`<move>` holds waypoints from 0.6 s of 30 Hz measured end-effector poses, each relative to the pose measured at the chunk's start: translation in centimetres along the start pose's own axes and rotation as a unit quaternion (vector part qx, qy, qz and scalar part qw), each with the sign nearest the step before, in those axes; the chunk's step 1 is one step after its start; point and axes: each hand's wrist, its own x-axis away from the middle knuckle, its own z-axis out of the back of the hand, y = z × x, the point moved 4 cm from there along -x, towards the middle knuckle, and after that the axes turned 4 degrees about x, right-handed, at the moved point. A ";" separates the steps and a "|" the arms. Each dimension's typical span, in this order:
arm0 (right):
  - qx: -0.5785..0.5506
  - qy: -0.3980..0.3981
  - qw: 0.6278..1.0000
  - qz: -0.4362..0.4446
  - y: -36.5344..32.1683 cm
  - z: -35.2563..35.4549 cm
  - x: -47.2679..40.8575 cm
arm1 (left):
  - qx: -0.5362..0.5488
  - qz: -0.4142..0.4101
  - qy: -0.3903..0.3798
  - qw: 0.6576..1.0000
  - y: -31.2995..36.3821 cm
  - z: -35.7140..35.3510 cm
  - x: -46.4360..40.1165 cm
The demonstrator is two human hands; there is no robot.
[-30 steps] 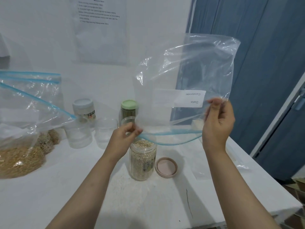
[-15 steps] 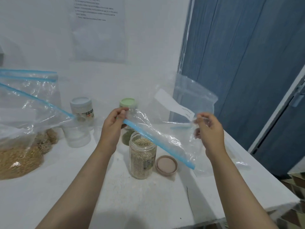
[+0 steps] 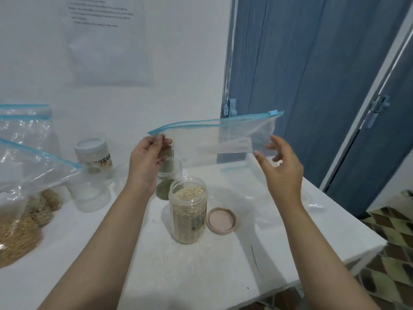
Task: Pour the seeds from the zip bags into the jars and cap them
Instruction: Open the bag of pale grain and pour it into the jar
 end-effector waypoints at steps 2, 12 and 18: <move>0.004 0.034 0.999 -0.004 0.6 -0.5 -1.0 | -0.021 -0.004 -0.017 1.000 0.1 -0.7 -0.6; -0.108 0.063 0.991 -0.036 2.6 -0.8 -2.4 | -0.105 -0.070 -0.032 0.992 -0.3 -3.5 -1.8; -0.004 0.154 0.988 0.007 1.9 2.6 -5.9 | -0.088 -0.027 -0.105 0.990 -1.2 -9.3 -3.3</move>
